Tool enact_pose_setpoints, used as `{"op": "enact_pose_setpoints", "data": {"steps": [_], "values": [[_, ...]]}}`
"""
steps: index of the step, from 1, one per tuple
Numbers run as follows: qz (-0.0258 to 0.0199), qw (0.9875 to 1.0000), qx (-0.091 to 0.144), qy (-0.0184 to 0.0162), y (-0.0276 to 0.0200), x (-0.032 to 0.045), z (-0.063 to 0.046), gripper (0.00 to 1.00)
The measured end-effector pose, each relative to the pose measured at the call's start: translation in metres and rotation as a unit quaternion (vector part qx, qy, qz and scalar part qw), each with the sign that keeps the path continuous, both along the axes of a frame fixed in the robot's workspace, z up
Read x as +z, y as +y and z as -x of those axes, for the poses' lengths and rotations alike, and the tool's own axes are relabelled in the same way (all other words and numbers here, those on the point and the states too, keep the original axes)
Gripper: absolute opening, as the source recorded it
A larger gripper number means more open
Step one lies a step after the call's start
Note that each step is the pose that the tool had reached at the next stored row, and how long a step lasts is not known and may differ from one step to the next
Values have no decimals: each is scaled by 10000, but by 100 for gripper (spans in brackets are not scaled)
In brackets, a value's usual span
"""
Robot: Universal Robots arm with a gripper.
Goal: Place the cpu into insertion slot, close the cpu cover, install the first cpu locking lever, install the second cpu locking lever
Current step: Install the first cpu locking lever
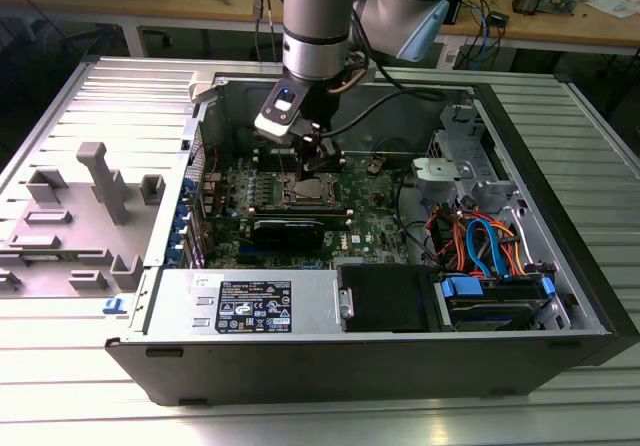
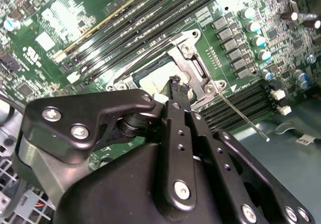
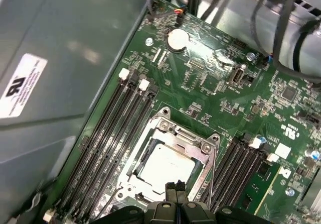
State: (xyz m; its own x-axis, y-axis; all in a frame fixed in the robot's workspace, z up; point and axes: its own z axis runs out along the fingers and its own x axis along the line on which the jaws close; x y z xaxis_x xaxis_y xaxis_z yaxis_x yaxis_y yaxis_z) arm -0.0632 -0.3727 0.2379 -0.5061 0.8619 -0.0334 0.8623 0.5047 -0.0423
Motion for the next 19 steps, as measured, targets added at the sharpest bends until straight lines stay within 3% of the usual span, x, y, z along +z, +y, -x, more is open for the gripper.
{"op": "enact_pose_setpoints", "data": {"steps": [3,6,14,16,19], "values": [[1,9996,279,0,0,0,0,11],[0,9981,623,0,0,0,2,11],[-6,9974,717,-4,-8,15,100,11],[-12,9966,819,-4,-8,31,100,11],[-12,9938,1112,-4,-8,63,101,11]]}}
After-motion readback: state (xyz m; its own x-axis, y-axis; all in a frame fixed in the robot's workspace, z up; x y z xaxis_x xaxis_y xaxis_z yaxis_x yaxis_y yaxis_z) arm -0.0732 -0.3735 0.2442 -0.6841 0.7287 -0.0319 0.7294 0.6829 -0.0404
